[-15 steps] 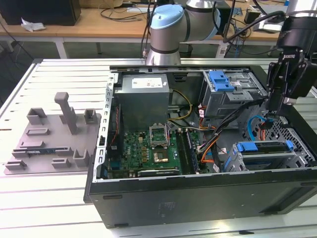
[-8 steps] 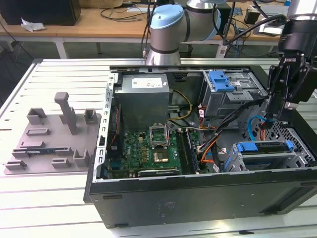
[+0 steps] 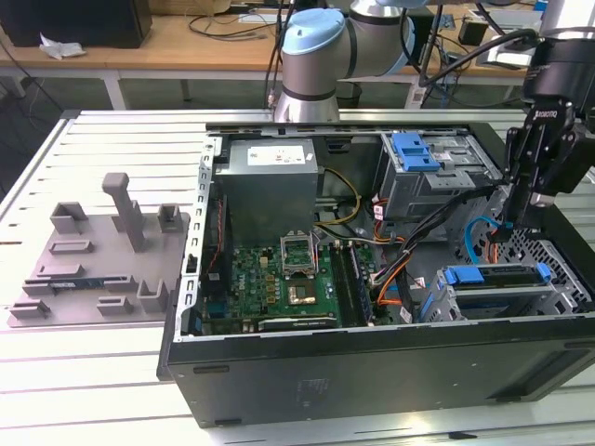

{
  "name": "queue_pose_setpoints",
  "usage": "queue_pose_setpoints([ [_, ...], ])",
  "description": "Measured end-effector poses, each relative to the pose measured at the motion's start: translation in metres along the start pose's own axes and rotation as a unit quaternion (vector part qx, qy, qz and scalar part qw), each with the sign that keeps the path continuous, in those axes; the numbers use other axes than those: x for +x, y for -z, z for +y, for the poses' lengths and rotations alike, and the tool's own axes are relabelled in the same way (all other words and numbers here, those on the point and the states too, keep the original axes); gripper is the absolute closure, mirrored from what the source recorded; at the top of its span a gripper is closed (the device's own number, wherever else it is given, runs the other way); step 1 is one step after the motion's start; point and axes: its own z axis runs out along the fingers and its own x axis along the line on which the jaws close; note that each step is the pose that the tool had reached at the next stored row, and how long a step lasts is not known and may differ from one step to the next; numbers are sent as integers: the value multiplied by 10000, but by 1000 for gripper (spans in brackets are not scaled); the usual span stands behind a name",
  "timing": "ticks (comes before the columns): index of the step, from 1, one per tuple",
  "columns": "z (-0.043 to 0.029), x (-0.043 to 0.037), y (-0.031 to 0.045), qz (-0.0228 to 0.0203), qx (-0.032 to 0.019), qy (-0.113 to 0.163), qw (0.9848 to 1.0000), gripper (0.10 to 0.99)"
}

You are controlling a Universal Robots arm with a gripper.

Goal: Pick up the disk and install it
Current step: 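Insert the first disk wire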

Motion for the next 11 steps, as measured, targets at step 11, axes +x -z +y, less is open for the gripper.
queue_pose_setpoints([
  [11,0,-4,-8,0,-1,-2,10000,886],
])
